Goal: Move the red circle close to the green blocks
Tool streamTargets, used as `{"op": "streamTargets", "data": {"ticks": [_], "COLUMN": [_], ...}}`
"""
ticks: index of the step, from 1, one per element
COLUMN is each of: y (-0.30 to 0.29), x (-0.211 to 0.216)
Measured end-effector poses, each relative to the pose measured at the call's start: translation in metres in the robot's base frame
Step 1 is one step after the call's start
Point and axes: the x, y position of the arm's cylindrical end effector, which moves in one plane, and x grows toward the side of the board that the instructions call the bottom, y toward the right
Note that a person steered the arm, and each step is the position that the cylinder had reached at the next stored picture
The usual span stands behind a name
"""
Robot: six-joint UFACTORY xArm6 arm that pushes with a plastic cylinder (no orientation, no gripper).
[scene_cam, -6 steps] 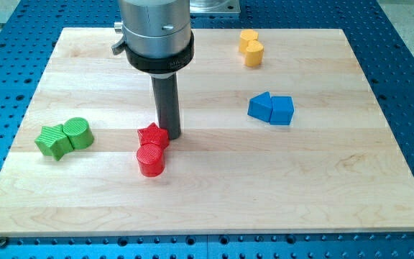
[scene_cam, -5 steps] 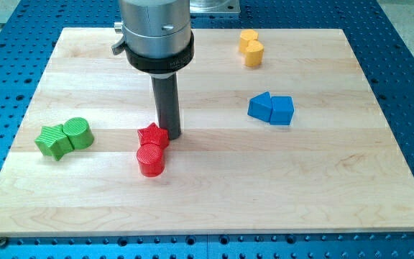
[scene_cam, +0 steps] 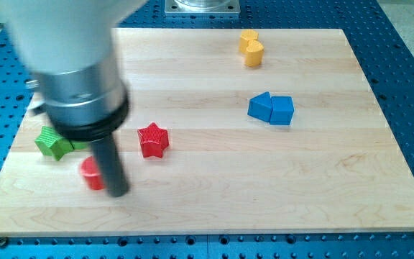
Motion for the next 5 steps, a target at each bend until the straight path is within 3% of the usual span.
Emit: {"op": "streamTargets", "data": {"ticks": [1, 2, 4, 5], "y": [-0.081, -0.121, -0.013, -0.063], "x": [0.008, -0.001, -0.006, -0.006]}}
